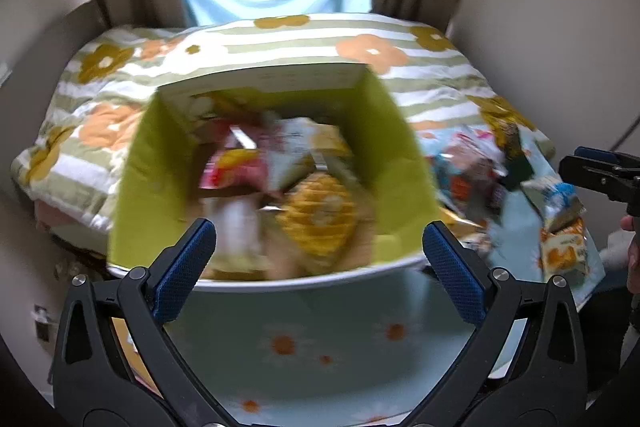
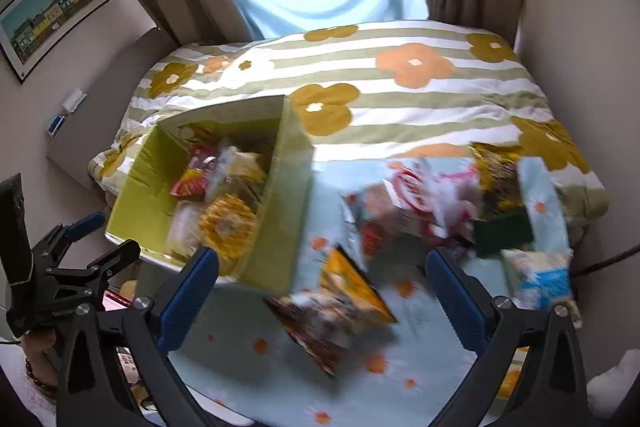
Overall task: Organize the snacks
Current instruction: 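Move the left tool to the brown chip bag and grasp it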
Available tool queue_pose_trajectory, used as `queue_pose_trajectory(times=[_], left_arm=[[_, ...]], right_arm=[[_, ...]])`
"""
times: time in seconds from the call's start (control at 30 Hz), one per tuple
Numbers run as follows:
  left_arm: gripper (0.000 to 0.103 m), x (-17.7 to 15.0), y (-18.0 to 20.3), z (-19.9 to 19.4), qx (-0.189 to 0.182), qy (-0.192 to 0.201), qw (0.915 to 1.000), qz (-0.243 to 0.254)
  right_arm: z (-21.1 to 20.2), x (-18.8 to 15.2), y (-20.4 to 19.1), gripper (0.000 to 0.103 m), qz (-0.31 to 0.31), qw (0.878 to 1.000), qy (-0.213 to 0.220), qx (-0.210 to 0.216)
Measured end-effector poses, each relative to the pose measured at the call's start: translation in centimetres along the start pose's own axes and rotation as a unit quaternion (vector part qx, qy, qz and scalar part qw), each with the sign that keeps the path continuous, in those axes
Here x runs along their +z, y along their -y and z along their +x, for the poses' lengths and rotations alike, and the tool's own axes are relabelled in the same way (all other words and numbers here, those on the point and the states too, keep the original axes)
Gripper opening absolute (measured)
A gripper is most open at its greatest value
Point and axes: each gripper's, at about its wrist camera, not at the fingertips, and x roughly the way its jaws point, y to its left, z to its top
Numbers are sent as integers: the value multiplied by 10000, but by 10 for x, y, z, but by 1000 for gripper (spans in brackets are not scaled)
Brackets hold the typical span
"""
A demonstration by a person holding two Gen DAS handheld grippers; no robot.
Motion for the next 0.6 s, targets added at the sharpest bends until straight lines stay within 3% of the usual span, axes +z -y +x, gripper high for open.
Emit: queue_pose_trajectory(times=[0.37,0.6], left_arm=[[103,-16,138,17,29,-115,9963,849],[102,-27,182,43,157,-311,9925,1175]], right_arm=[[-53,-48,96,103,266,9988,148,-386],[-65,-82,149,103,667,9961,72,-569]])
